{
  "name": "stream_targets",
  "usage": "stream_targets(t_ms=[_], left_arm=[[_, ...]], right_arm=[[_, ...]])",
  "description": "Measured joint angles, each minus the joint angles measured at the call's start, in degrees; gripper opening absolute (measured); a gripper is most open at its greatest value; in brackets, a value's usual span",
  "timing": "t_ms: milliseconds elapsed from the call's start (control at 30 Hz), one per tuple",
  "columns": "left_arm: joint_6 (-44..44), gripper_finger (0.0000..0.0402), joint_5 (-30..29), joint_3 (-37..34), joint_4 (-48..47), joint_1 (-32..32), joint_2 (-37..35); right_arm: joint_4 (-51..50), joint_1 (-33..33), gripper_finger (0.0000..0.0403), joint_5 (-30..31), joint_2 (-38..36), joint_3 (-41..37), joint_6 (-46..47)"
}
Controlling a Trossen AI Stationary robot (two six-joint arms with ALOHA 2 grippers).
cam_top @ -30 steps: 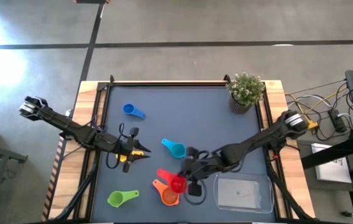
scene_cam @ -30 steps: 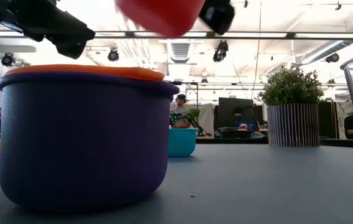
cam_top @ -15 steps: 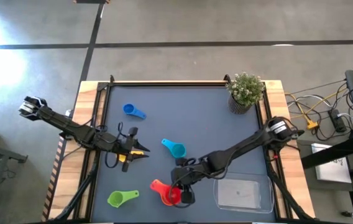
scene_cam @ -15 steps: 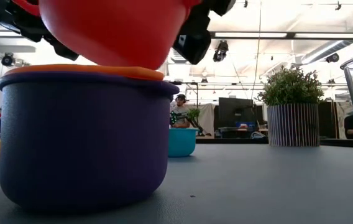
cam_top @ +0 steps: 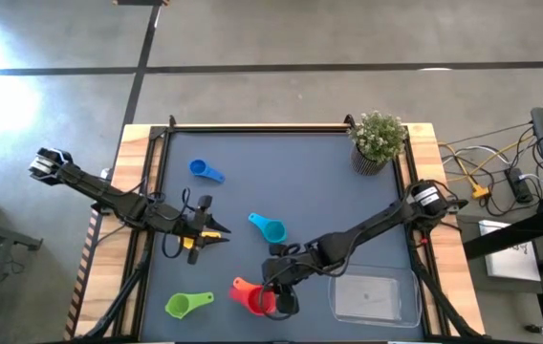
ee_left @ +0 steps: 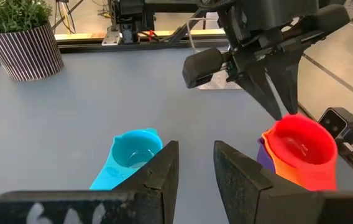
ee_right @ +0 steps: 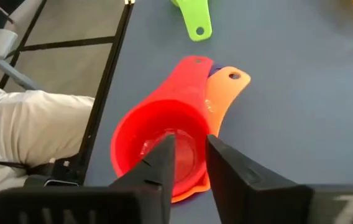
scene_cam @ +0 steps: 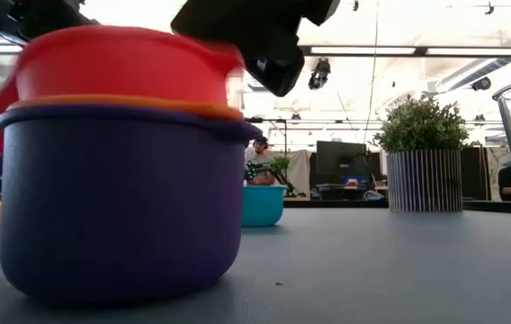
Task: Nest measuring cups in basket
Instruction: Stack the red measuring cup on top of the orange measuring cup, then stack the light blue measuring cup on top of the red measuring cup
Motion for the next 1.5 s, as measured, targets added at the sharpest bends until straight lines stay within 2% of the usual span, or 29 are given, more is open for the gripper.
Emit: stream_targets(t_ms=[200, 400, 700, 967, 1300, 1500], left_arm=[[-0.2, 0.0084, 0.0, 0.0, -0.3, 0.0, 0.0], [-0.2, 0.0084, 0.0, 0.0, -0.7, 0.0, 0.0], [1.1, 0.0084, 0.0, 0.0, -1.0, 0.0, 0.2], [7.3, 0.0084, -0.4, 0.0, 0.7, 0.8, 0.2], [12.2, 0.0084, -0.4, 0.0, 3.6, 5.7, 0.2], [12.3, 0.0084, 4.8, 0.0, 3.6, 7.9, 0.2]], right_arm=[[-2.8, -1.0, 0.0122, 2.2, -0.9, 0.0, -1.1], [-8.7, -2.9, 0.0133, 8.3, -2.6, -0.1, -1.6], [-10.9, -4.6, 0.0117, 8.8, -3.2, -1.6, -1.6], [-7.7, -4.5, 0.01, 8.8, -3.8, -3.8, -1.0], [1.7, -4.5, 0.008, 10.2, -3.8, -5.7, -0.9], [2.0, -4.6, 0.0072, 10.3, -3.8, -5.9, -1.0]])
